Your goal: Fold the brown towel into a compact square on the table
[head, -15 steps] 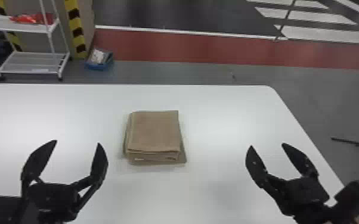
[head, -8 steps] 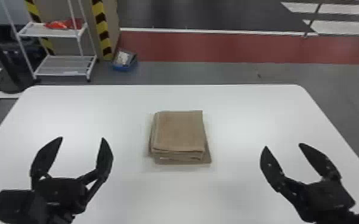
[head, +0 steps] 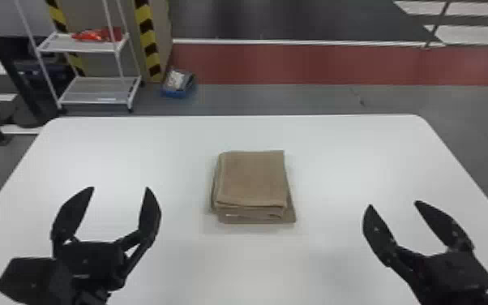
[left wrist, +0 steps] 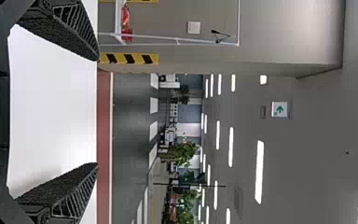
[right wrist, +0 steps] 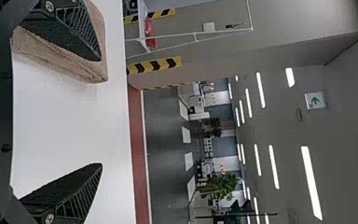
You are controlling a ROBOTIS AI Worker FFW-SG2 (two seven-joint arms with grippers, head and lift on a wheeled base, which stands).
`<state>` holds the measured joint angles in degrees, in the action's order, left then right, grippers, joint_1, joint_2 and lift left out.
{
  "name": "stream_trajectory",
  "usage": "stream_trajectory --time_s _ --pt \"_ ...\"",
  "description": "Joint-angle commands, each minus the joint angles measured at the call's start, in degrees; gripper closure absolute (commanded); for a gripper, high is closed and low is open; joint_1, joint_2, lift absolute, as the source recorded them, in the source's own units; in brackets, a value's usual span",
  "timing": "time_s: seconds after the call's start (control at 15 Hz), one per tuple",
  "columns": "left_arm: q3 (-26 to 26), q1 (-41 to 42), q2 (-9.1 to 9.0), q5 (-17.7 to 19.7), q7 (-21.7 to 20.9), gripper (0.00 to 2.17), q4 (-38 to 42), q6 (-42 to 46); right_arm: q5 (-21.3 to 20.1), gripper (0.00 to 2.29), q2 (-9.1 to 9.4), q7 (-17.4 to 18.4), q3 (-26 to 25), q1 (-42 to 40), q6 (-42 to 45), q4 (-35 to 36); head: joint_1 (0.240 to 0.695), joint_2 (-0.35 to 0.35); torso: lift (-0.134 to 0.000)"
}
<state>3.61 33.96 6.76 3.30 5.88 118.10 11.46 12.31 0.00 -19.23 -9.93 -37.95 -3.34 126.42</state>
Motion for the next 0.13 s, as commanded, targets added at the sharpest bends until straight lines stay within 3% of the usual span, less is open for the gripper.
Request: stream_trajectory --time_s 0.0,0.07 --pt "0.0 0.1 -0.08 0.0 0.0 0.08 0.2 0.0 0.0 0.08 0.05 0.2 0.0 0.1 -0.1 0.0 0.695 -0.027 -0.123" --pt "0.0 0.1 -0.08 0.0 0.0 0.08 0.2 0.0 0.0 0.08 0.05 0.2 0.0 0.1 -0.1 0.1 0.695 -0.028 -0.123"
